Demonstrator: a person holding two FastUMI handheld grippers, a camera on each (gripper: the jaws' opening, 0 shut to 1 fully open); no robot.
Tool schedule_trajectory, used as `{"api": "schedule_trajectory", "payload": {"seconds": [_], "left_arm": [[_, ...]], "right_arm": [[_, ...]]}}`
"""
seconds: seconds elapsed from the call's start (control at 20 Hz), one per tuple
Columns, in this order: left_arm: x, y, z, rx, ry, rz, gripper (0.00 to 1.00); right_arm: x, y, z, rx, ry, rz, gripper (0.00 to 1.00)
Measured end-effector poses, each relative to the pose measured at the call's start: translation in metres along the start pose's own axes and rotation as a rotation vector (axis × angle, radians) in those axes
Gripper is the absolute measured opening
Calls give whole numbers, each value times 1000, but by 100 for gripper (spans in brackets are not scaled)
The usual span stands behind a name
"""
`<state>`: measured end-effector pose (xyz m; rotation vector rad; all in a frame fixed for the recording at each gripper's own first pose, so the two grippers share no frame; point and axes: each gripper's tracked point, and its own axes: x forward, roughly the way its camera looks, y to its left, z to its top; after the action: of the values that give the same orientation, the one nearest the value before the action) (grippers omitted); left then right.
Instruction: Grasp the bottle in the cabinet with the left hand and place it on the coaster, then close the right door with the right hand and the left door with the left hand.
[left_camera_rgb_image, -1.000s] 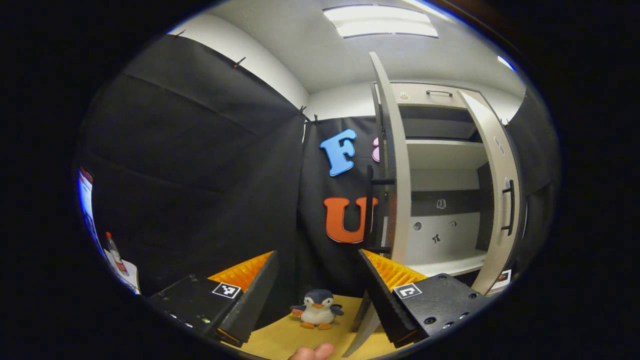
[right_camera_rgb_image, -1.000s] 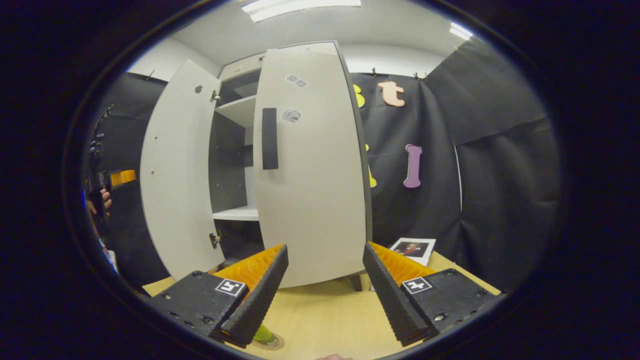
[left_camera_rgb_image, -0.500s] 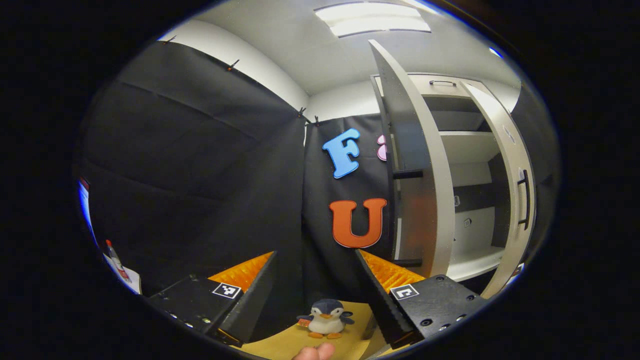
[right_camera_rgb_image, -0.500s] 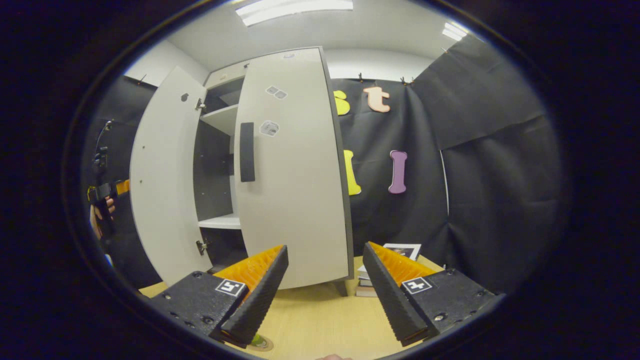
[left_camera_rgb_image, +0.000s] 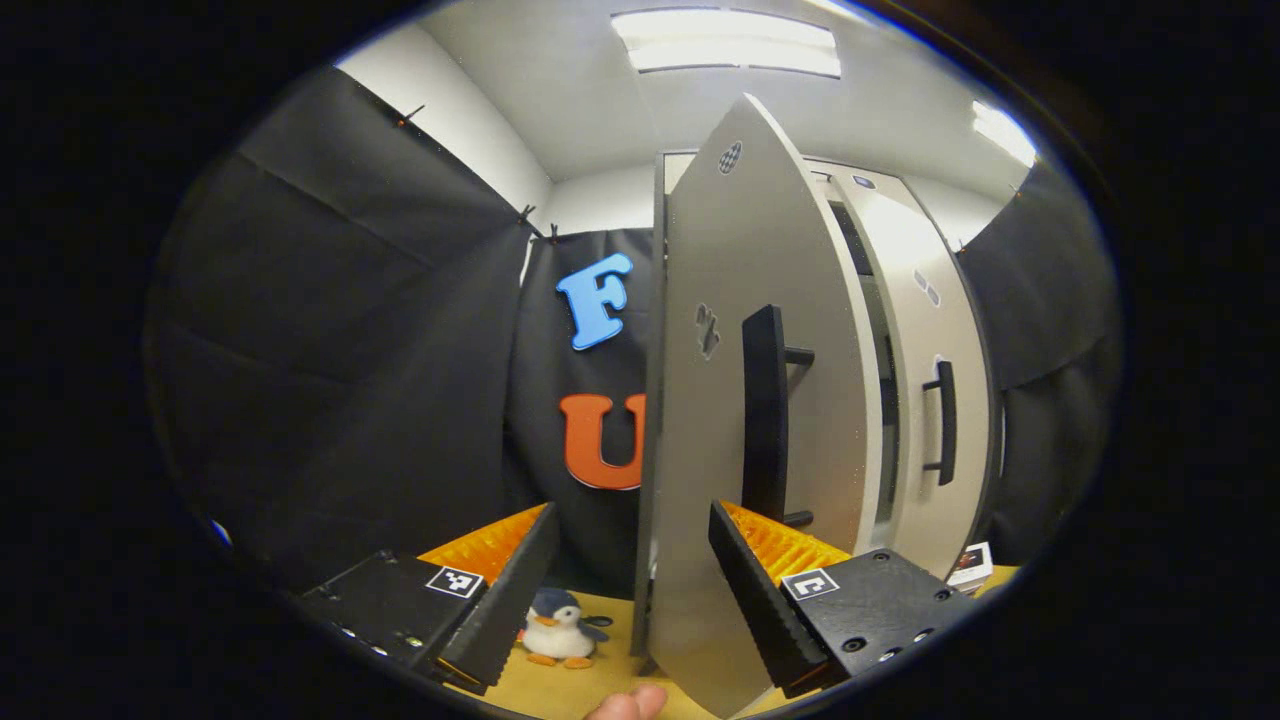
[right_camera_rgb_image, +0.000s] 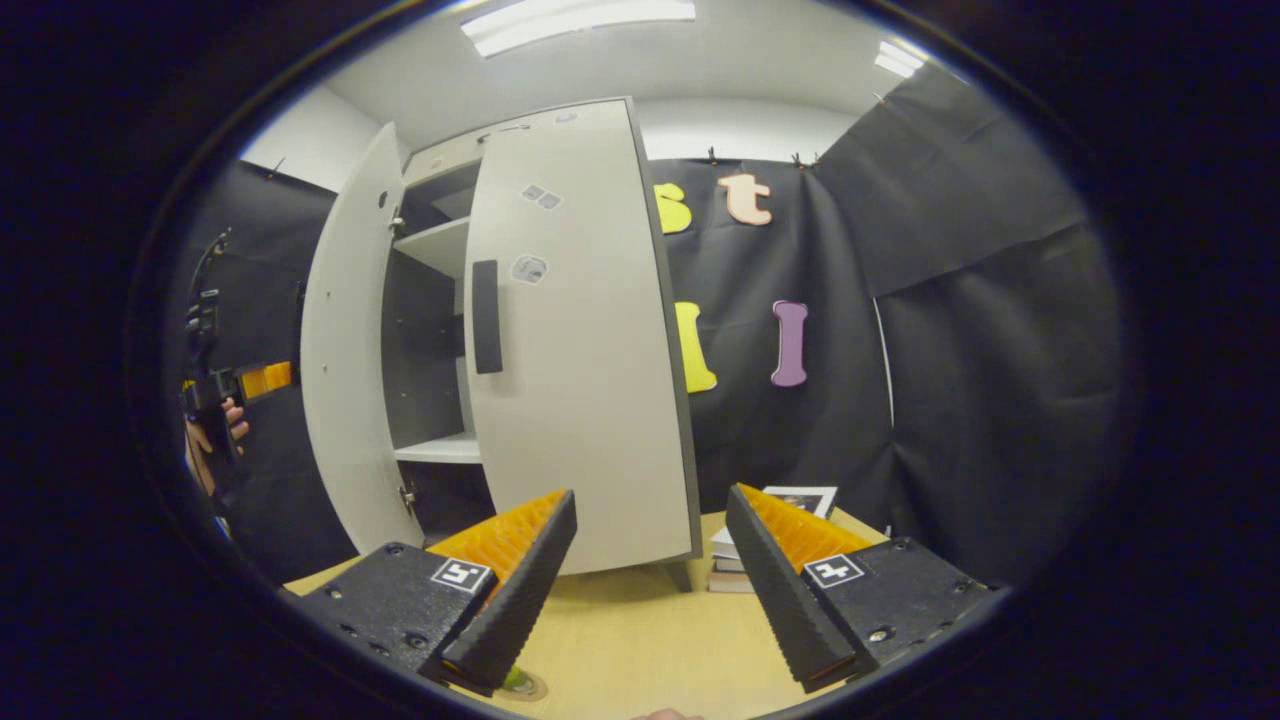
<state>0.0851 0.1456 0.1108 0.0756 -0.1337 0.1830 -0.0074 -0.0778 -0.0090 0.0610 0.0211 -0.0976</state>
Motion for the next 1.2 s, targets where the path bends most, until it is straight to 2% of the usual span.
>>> {"api": "schedule_trajectory", "payload": {"seconds": [0.1, 0.15, 0.25, 0.3, 0.35, 0.4, 0.45, 0.5, 0.55, 0.65, 0.7, 0.75, 0.9, 1.0, 1.05, 1.1, 1.15, 1.2], "left_arm": [[4, -12, -7, -21, 23, -46, 99], [8, -12, -7, -19, 20, -38, 94], [7, -11, -5, -9, 14, -33, 94], [7, -13, -5, -8, 11, -30, 99], [6, -12, -5, -10, 10, -25, 95], [4, -11, -5, -13, 11, -20, 99], [1, -10, -4, -13, 8, -15, 99], [-4, -8, -3, -14, 0, -7, 95], [-10, -6, -1, -14, -5, 2, 99], [-22, -4, 0, -22, -10, 37, 99], [-30, -5, -1, -29, -16, 48, 95], [-37, -7, -3, -35, -23, 58, 99], [-62, -13, -17, -42, -18, 85, 99], [-77, -20, -33, -68, 2, 98, 95], [-84, -22, -39, -82, 8, 106, 95], [-90, -26, -43, -88, 3, 113, 95], [-97, -28, -48, -84, -3, 118, 99], [-103, -31, -54, -77, -8, 123, 99]], "right_arm": [[-3, -3, 3, -10, 1, -3, 99], [-5, -6, 7, -19, -3, -9, 99], [-9, -8, 12, -32, -16, -18, 99], [-12, -7, 14, -36, -19, -20, 99], [-12, -7, 14, -40, -19, -21, 99], [-11, -5, 13, -44, -19, -19, 99], [-10, -3, 13, -44, -18, -14, 99], [-10, 0, 12, -38, -17, -8, 99], [-9, 4, 11, -32, -15, 2, 99], [-4, 12, 14, -41, -21, 22, 99], [0, 16, 17, -48, -20, 36, 99], [4, 21, 18, -48, -16, 56, 99], [12, 34, 30, -35, -34, 95, 99], [14, 44, 32, -18, -56, 114, 99], [15, 50, 32, -6, -64, 128, 99], [17, 55, 35, 3, -75, 142, 94], [18, 60, 37, 3, -77, 156, 99], [19, 62, 37, -3, -70, 167, 99]]}}
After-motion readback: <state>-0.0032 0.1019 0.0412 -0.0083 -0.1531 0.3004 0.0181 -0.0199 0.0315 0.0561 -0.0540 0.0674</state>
